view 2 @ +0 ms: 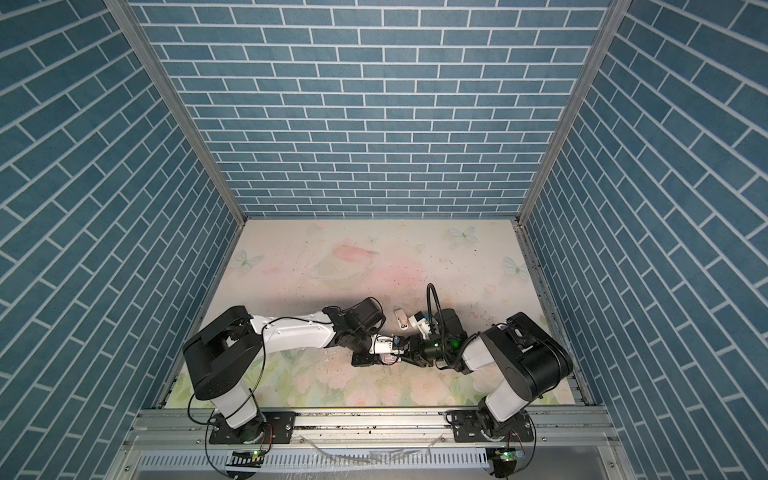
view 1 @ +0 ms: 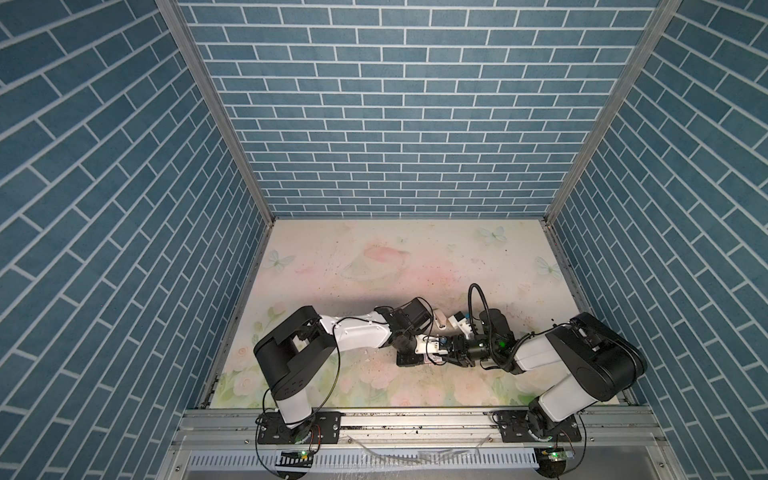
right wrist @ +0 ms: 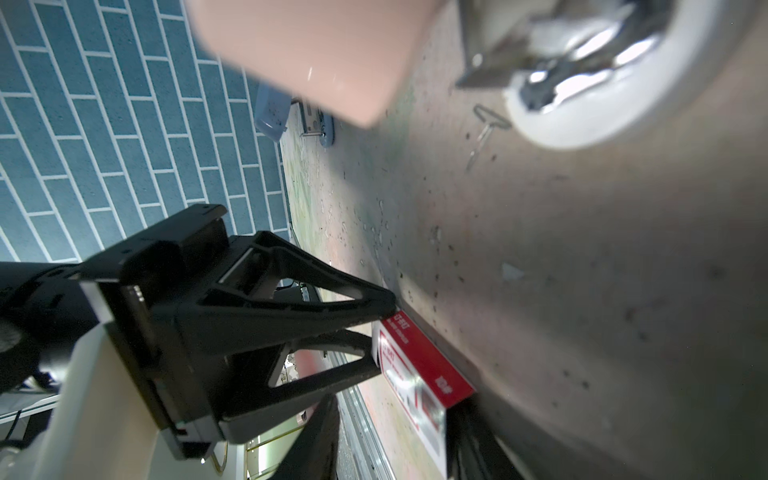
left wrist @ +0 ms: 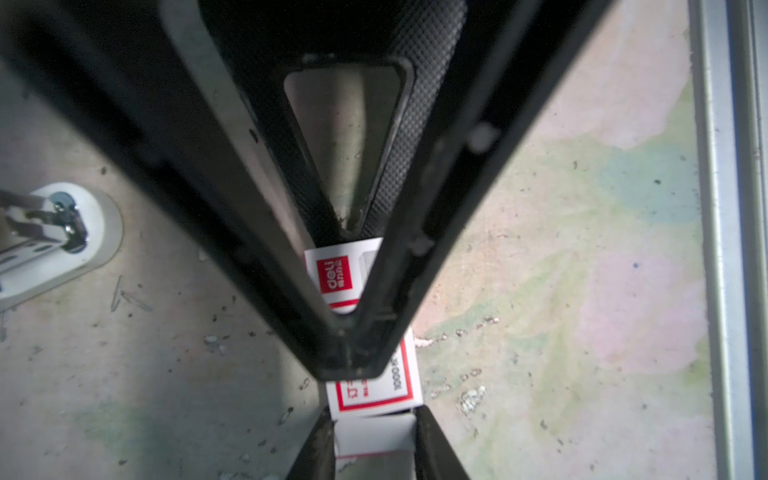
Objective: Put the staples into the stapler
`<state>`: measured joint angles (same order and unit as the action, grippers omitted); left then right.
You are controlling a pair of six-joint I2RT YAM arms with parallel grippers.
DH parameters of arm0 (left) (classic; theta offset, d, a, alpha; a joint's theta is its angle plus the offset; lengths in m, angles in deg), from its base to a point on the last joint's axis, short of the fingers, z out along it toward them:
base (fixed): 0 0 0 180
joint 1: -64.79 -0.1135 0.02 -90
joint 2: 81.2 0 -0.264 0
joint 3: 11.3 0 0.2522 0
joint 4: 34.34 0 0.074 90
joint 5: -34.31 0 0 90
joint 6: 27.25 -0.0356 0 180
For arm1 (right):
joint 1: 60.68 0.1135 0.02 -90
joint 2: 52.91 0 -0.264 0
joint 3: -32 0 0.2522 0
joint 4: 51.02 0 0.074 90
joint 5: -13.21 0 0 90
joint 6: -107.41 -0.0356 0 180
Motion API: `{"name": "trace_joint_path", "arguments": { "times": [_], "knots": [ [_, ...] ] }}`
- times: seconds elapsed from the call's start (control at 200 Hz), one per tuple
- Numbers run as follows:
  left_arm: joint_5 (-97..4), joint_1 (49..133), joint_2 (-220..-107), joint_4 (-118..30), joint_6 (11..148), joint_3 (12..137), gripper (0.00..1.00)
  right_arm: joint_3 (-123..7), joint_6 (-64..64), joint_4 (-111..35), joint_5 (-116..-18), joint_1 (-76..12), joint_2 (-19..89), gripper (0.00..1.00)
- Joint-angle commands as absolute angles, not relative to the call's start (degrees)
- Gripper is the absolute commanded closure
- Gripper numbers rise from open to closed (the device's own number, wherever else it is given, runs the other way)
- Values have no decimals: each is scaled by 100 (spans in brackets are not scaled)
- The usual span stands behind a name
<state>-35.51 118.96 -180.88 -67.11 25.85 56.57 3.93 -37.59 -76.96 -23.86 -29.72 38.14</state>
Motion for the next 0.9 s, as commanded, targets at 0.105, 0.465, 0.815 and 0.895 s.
{"name": "trace_joint_path", "arguments": {
  "times": [0.105, 0.465, 0.815, 0.895],
  "knots": [
    [-3486, 11872, -18295, -7171, 2535, 5704, 69, 478, -3393, -6788, -2836, -3139, 3733, 55],
    [-3494, 11875, -18347, -7174, 2530, 5713, 70, 510, -3348, -6756, -2519, -3238, 3640, 58],
    [-3520, 11879, -18412, -7157, 2532, 5722, 69, 501, -3206, -6489, -2497, -3237, 3450, 73],
    [-3516, 11884, -18401, -7157, 2531, 5713, 70, 516, -3198, -6558, -2527, -3237, 3478, 74]
  ]
}}
